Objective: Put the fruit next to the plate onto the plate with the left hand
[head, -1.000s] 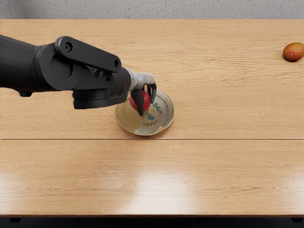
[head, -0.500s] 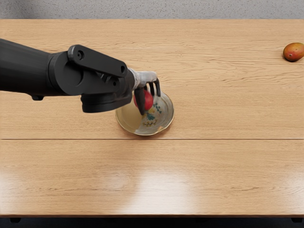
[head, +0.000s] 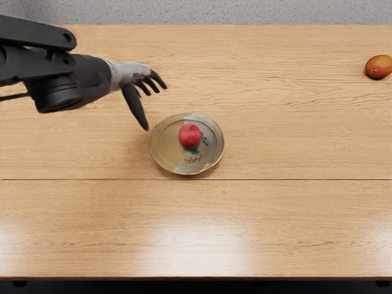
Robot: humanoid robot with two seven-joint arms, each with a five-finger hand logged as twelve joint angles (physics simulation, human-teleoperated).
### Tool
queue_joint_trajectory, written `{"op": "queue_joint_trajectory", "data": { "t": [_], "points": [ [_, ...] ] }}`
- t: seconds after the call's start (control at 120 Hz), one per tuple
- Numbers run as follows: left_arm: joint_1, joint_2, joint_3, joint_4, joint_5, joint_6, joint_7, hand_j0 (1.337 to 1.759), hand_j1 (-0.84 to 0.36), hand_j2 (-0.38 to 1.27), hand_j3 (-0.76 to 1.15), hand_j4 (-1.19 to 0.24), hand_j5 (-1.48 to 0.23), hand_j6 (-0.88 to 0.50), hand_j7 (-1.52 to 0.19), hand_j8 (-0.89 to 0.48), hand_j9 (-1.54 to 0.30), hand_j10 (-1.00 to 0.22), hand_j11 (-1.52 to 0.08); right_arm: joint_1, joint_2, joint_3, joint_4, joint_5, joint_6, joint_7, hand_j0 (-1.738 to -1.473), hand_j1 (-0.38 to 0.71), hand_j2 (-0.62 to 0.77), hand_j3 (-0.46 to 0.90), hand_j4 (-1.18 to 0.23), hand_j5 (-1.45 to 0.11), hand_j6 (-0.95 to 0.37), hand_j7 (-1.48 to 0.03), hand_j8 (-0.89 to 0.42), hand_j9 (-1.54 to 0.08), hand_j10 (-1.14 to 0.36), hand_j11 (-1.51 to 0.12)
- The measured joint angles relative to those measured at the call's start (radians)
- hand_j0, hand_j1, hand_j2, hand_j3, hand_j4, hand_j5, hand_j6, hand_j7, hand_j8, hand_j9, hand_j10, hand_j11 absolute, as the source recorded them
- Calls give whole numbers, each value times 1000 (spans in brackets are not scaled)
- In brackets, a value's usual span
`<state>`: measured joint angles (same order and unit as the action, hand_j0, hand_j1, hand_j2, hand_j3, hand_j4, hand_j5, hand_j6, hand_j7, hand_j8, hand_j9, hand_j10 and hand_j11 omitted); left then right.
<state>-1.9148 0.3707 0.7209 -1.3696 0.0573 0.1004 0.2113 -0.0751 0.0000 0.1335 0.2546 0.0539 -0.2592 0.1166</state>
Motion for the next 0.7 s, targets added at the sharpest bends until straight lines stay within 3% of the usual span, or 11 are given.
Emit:
{"op": "queue_joint_trajectory", "data": {
  "t": [0.083, 0.15, 0.333, 0.467, 0.7],
  "points": [
    [31, 136, -70, -27, 9, -74, 0, 1658, 29, 58, 0, -268, -353, -262, -352, -260, -350, -264, -350, 0, 0, 0, 0, 0, 0, 0, -1658, -308, -7, 0, -35, -45, -35, -45, -35, -45, -35, -45],
    [104, 244, -145, -49, 15, -151, 0, 1658, 33, 57, 0, -264, -347, -260, -346, -259, -345, -262, -345, 0, 0, 0, 0, 0, 0, 0, -1658, -308, -7, 0, -35, -45, -35, -45, -35, -45, -35, -45],
    [410, 583, -466, -78, 15, -500, 1, 1658, 38, 54, 0, -259, -339, -258, -338, -257, -338, -258, -338, 0, 0, 0, 0, 0, 0, 0, -1658, -307, -7, 0, -35, -45, -35, -45, -35, -45, -35, -45],
    [561, 664, -631, -55, 8, -653, -7, 1658, 41, 53, 0, -258, -336, -257, -336, -257, -335, -258, -335, 0, 0, 0, 0, 0, 0, 0, -1658, -307, -7, 0, -35, -45, -35, -45, -35, -45, -35, -45],
    [594, 672, -723, 32, -85, -705, -13, 1658, 42, 53, 0, -257, -334, -257, -334, -256, -334, -257, -334, 0, 0, 0, 0, 0, 0, 0, -1658, -307, -7, 0, -35, -45, -35, -45, -35, -45, -35, -45]
  ]
}}
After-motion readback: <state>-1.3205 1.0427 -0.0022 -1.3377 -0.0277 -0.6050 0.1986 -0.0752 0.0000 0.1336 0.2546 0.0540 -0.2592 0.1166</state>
